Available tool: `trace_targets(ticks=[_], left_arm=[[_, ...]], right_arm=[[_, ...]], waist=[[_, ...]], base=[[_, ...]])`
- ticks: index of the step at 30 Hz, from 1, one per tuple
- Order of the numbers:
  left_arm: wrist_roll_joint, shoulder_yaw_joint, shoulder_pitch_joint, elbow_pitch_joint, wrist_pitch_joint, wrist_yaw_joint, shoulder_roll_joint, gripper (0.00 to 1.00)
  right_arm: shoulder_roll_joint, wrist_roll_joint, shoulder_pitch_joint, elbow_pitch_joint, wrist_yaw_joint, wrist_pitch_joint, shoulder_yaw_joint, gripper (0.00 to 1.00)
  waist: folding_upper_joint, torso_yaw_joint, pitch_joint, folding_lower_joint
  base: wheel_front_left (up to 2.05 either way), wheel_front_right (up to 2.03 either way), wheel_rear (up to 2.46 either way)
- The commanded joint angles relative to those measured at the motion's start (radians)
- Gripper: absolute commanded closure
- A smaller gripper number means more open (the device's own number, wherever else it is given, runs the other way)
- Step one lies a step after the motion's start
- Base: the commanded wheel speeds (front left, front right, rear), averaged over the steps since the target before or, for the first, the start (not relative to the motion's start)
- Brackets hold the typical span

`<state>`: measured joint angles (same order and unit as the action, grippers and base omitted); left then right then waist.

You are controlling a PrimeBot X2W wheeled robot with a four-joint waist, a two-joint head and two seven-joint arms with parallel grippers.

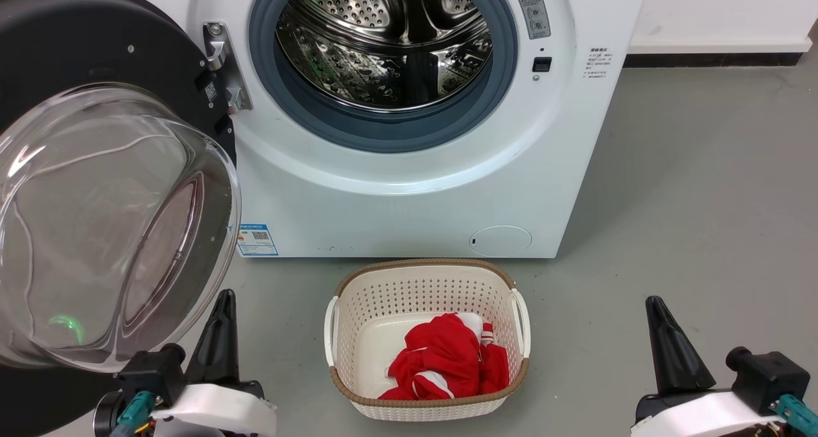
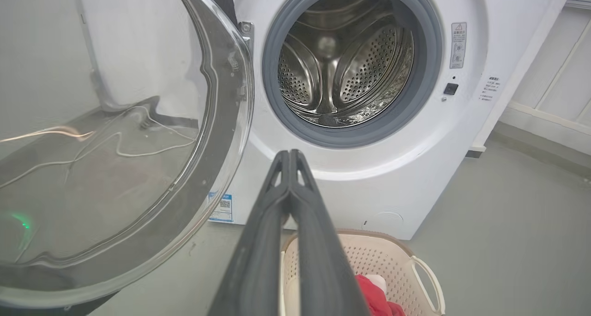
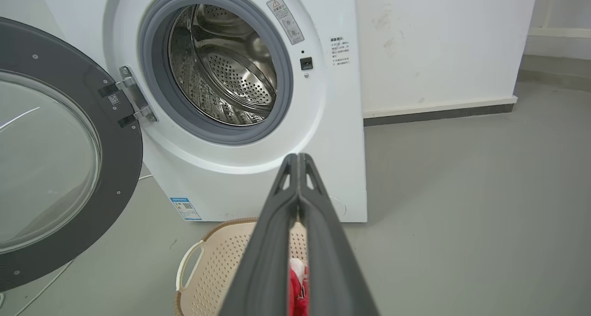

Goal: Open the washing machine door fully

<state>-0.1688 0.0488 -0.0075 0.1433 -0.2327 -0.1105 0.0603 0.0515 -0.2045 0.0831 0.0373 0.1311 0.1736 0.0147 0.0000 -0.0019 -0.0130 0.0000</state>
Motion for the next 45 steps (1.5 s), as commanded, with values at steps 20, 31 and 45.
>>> trace_targets(ticks=[20, 31, 45], left_arm=[[-0.396, 0.017, -0.042, 0.011, 0.088, -0.006, 0.001, 1.0], [-0.565, 0.024, -0.054, 0.025, 0.129, -0.009, -0.001, 1.0], [-0.754, 0.034, -0.066, 0.041, 0.176, -0.013, -0.003, 1.0]], right_arm=[[0.025, -0.411, -0.066, 0.046, 0.0, -0.056, -0.006, 1.0], [0.031, -0.583, -0.087, 0.071, 0.0, -0.083, -0.013, 1.0], [0.035, -0.772, -0.111, 0.099, 0.0, -0.115, -0.024, 1.0]], waist=[[0.0, 0.0, 0.002, 0.0], [0.0, 0.0, 0.003, 0.0], [0.0, 0.001, 0.004, 0.0]], base=[[0.0, 0.0, 0.0], [0.0, 0.0, 0.0], [0.0, 0.0, 0.0]])
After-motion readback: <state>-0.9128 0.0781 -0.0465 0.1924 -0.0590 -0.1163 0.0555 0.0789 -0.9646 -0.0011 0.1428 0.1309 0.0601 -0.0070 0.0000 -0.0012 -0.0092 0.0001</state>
